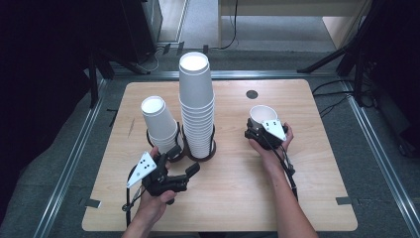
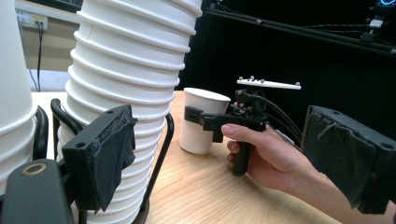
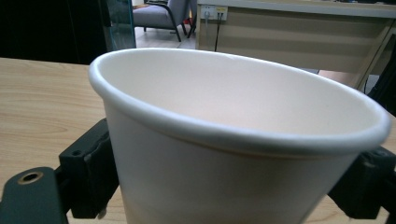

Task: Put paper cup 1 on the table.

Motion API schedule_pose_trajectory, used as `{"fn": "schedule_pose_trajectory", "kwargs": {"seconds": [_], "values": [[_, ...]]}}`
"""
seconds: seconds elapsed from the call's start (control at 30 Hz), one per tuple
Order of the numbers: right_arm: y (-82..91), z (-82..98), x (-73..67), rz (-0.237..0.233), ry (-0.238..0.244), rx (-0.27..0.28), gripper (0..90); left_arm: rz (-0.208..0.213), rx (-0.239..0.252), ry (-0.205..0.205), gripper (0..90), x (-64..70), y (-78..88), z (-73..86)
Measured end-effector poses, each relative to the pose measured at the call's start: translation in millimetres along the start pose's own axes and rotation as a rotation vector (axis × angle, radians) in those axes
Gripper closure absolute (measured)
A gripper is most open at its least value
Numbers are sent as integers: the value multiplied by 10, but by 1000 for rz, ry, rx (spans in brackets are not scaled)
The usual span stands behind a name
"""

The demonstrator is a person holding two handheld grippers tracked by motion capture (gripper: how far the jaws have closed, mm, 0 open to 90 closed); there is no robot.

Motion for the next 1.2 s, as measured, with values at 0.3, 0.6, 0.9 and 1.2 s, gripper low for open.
{"fn": "schedule_pose_trajectory", "kwargs": {"seconds": [0.3, 0.6, 0.9, 1.2], "values": [[35, 23, -19, -13, 8, -6, 108, -5, 0, -1, 100, -6, 1, 0], [89, 102, -45, -28, 5, -39, 0, -10, -3, -5, 100, -5, -2, 5], [249, 129, -71, -12, 20, -63, 0, -17, 5, 7, 100, -6, 5, -27], [540, 148, -68, -45, 17, -55, 0, -29, 4, 4, 94, -26, 4, -32]]}}
Point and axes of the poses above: each handheld gripper's, and its own axes: y roughly backward along the jaws, z roughly out of its underside, x roughly to its right, the point moved 10 cm from there along -y, roughly forward along the jaws, and after that the axes turned 2 degrees about x, right-handed, at the moved point
